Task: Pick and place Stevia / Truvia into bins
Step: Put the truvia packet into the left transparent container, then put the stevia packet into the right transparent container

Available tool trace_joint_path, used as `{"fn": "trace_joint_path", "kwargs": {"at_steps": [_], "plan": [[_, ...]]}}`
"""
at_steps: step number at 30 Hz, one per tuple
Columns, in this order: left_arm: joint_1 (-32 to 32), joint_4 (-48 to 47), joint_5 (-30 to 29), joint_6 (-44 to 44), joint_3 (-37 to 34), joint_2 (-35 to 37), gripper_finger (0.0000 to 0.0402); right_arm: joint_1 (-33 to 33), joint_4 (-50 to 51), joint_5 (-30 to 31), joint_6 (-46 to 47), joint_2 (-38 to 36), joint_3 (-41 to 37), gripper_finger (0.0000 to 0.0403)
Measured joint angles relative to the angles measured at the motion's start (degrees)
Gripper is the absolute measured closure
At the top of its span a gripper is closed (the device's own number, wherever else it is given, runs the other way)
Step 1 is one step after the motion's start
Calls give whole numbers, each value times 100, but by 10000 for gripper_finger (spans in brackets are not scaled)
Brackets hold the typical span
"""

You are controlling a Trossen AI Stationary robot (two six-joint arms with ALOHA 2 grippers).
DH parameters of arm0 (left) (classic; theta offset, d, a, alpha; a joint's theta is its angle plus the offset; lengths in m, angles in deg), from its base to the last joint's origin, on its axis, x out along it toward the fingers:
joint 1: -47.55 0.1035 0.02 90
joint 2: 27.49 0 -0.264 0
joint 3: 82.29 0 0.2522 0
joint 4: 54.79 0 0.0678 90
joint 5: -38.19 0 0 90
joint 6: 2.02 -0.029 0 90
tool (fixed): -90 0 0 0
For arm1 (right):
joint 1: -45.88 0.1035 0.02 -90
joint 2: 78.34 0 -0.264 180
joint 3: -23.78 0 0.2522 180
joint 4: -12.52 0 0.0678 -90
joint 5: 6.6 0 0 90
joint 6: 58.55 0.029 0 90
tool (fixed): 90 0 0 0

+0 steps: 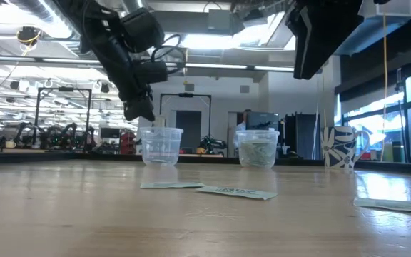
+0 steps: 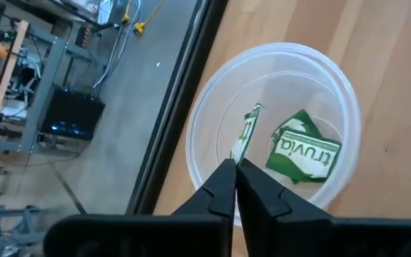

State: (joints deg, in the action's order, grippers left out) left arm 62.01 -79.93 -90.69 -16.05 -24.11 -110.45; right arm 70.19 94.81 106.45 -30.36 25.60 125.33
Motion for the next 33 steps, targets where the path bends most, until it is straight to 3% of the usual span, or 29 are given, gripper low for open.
{"fn": "trace_joint_path", "kwargs": {"at_steps": [15, 19, 28, 33], "plan": [[-119, 68, 412, 232, 0, 126, 330, 60, -9, -208, 345, 0, 0, 231], [-313, 144, 1032, 448, 0, 369, 331, 241, -213, -604, 512, 0, 0, 231], [-919, 618, 3322, 595, 0, 735, 332, 778, -1101, -491, 676, 0, -6, 231], [-1254, 829, 3736, 591, 0, 739, 334, 984, -1963, -373, 490, 0, -271, 231]]}}
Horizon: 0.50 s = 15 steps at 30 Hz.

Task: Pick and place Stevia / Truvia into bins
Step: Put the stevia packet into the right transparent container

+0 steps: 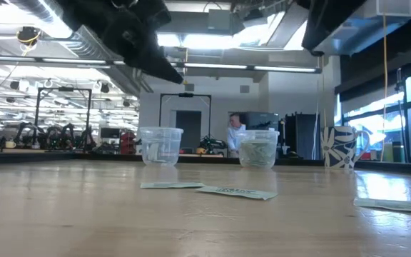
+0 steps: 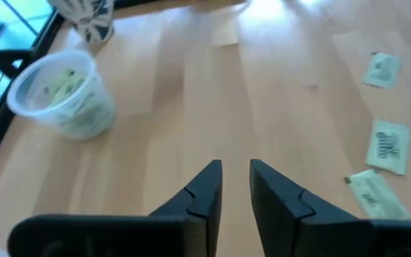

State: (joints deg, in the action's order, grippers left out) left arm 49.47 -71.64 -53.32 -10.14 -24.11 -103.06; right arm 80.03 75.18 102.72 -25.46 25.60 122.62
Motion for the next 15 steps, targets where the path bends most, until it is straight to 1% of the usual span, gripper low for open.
{"fn": "trace_joint_path", "kwargs": {"at_steps": [3, 6, 10, 13, 15], "plan": [[-184, 43, -5, -2, 0, 0, 338, 30, -555, -26, -45, 0, -298, 231], [-344, 41, -7, -6, 0, -1, 338, 20, -726, -254, 176, 3, -600, 231], [-493, 39, -25, -11, 0, 0, 336, 24, -849, -289, 587, 2, -1069, 231], [-556, 39, -45, -13, 0, 0, 338, 24, -1305, -315, 685, 2, -1483, 231], [-567, 37, -43, -11, 0, 0, 340, 24, -1708, -477, 569, 2, -1776, 231]]}}
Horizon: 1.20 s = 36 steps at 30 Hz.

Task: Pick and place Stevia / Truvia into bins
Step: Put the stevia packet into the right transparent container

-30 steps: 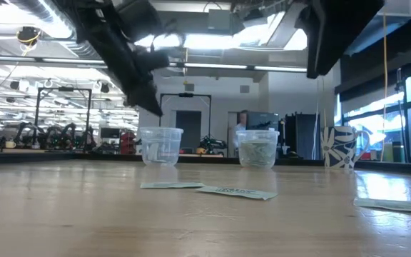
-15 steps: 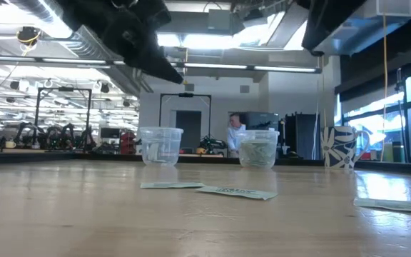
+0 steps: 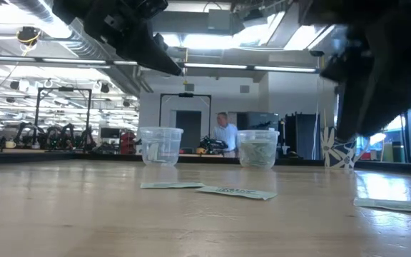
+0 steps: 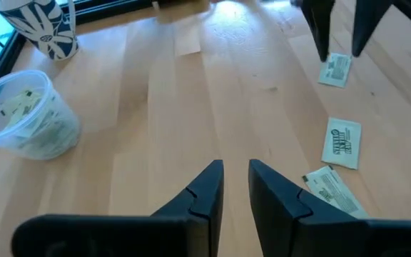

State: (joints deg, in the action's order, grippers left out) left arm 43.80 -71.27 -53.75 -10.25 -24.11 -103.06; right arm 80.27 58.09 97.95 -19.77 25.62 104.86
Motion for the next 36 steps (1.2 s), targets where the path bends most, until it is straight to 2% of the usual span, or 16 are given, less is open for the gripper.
{"fn": "trace_joint_path", "kwargs": {"at_steps": [3, 8, 15, 26, 36], "plan": [[4, -2, -2, -2, 0, -1, 342, 0, -658, -127, -8, 0, -383, 231], [4, 0, -56, -2, 0, 0, 343, 0, -944, -126, 11, 0, -780, 234], [9, -2, -172, -2, 0, -2, 343, -2, -1443, -126, -176, 1, -1120, 274], [9, 17, -186, -2, 0, -2, 345, 0, -1434, -164, -628, 415, -1102, 316], [9, 22, -458, -2, 0, -2, 346, -2, -1302, -162, -963, 439, -959, 388]]}}
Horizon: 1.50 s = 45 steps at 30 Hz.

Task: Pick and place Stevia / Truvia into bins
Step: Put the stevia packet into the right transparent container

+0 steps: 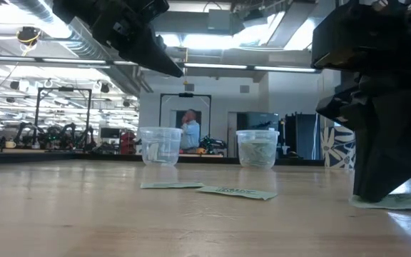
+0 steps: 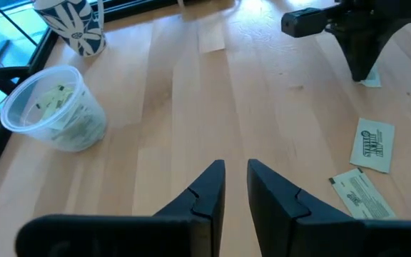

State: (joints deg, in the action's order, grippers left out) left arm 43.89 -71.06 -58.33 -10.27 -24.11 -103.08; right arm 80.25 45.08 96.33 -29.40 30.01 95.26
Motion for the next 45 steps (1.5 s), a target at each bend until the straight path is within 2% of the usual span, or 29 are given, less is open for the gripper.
{"fn": "trace_joint_path", "kwargs": {"at_steps": [6, 12, 17, 22, 25, 27, 32, 37, 41, 45], "plan": [[0, -2, 2, 0, 0, 0, 345, -28, 648, -9, 54, 31, 394, 397], [0, -10, 7, 0, 0, 0, 347, -295, 2546, 47, 33, -266, 1301, 400], [0, -46, 14, 0, 0, 0, 349, -668, 4020, 772, -117, -693, 2032, 399], [0, -72, 17, 2, 0, 0, 347, -1224, 4543, 1671, -766, -1273, 2517, 399], [-3, -74, 19, 17, 0, 0, 348, -1689, 4387, 2335, -1394, -1632, 2594, 399], [-22, -74, 19, 20, 0, 0, 350, -2085, 4073, 2466, -1867, -1842, 2559, 399], [-120, -118, 43, 30, 0, 0, 348, -3236, 3373, 1777, -2868, -2044, 2393, 399], [-238, -144, 43, 56, 0, 0, 349, -4282, 2338, 1407, -3583, -2017, 1926, 399], [-327, -235, 42, 113, 0, 0, 352, -4968, 1478, 847, -3722, -2017, 1341, 399], [-395, -280, 42, 291, 0, -1, 350, -5442, 558, 680, -3742, -2017, 608, 399]]}}
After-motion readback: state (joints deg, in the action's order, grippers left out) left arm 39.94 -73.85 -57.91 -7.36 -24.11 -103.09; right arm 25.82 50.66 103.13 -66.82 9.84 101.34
